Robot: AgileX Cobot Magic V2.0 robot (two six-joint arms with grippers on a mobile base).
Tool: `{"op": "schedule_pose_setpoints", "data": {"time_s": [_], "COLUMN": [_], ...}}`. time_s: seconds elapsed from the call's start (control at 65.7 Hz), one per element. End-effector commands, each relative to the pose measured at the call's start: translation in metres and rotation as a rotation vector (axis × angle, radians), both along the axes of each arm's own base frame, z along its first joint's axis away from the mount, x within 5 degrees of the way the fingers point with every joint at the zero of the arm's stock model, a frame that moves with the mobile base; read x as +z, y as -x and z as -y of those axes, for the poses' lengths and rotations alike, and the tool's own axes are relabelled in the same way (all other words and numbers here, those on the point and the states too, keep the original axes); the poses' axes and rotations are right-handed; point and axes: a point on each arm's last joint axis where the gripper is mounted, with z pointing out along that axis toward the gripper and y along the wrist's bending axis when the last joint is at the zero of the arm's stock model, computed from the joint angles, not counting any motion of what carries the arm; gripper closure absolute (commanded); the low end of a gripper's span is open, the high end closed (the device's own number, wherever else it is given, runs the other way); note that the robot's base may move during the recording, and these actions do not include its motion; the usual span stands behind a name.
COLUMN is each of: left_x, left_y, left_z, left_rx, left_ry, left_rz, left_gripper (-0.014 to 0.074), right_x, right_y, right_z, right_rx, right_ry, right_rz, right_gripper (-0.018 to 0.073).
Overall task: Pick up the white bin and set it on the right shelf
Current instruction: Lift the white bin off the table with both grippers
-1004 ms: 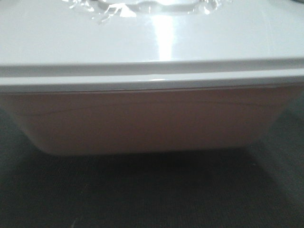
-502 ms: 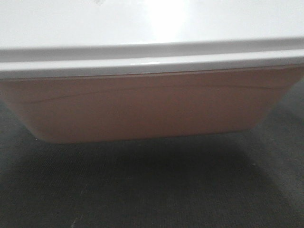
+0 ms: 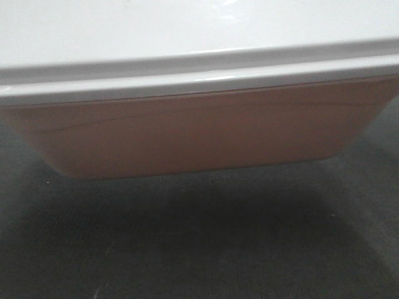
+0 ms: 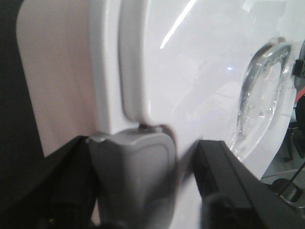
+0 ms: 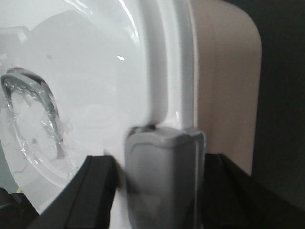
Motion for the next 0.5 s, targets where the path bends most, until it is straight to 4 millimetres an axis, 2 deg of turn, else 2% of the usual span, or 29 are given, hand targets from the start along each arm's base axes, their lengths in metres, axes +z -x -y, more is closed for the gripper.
{"op": "schedule_pose_setpoints", "data": {"time_s": [0.0, 0.289, 0.487], "left_x": [0.033, 0.042, 0.043], "left_y": [0.011, 0.008, 0.007], "left_z": [0.012, 0.013, 0.012], "left_rx": [-0.056, -0.055, -0.04], "left_ry": [0.208, 0.277, 0.285], "left_rz": [0.058, 0.161, 0.172], "left_gripper": [0.0302, 0.0302, 0.0302], "right_x": [0.027, 0.027, 0.027], "right_y": [0.018, 0.016, 0.015], "right_z": [-0.014, -0.013, -0.013], "right_rx": [0.105, 0.084, 0.074], "right_ry": [-0.154, -0.153, -0.153], "right_rz": [0.036, 0.046, 0.052], "right_gripper": [0.0224, 0.0224, 0.0224]}}
